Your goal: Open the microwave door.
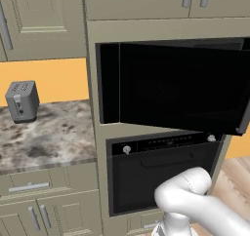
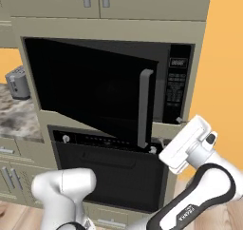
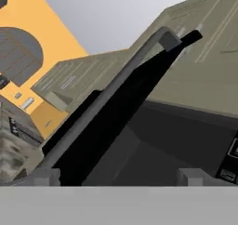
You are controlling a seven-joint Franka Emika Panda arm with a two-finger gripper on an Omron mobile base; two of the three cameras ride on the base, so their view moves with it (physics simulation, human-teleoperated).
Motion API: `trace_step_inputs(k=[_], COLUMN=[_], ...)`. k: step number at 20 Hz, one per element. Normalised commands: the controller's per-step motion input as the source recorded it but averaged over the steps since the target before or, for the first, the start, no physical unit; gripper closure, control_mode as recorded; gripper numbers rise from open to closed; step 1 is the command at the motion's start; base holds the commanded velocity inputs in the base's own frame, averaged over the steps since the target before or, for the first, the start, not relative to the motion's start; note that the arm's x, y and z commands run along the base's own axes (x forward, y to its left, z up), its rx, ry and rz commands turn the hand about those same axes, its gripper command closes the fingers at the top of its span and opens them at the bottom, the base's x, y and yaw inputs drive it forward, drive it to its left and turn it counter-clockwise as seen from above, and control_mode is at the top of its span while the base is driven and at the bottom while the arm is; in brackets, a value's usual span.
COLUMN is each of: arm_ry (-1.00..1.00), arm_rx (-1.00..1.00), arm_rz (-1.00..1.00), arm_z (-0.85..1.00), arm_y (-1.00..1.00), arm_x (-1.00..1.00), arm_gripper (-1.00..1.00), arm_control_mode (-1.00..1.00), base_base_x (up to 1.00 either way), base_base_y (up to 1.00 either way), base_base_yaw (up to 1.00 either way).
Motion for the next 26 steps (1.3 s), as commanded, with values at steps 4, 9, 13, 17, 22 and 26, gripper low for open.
trace_step_inputs(k=[4, 9, 13, 17, 22, 26], arm_ry=[-0.41, -0.38, -0.27, -0.22, -0.17, -0.07], arm_rx=[-0.24, -0.24, -0.17, -0.13, -0.12, -0.13], arm_rz=[-0.03, -0.10, -0.07, -0.01, 0.00, 0.00], arm_z=[-0.13, -0.02, 0.00, 0.00, 0.00, 0.00], arm_y=[0.24, 0.11, 0.00, -0.13, -0.15, -0.02], arm_x=[0.32, 0.33, 0.36, 0.39, 0.42, 0.39], arm_gripper=[-1.00, -1.00, -1.00, -1.00, -1.00, -1.00], arm_control_mode=[-1.00, -1.00, -1.00, -1.00, -1.00, -1.00], base_base_x=[0.00, 0.00, 0.00, 0.00, 0.00, 0.00], base_base_y=[0.00, 0.00, 0.00, 0.00, 0.00, 0.00], base_base_yaw=[0.00, 0.00, 0.00, 0.00, 0.00, 0.00])
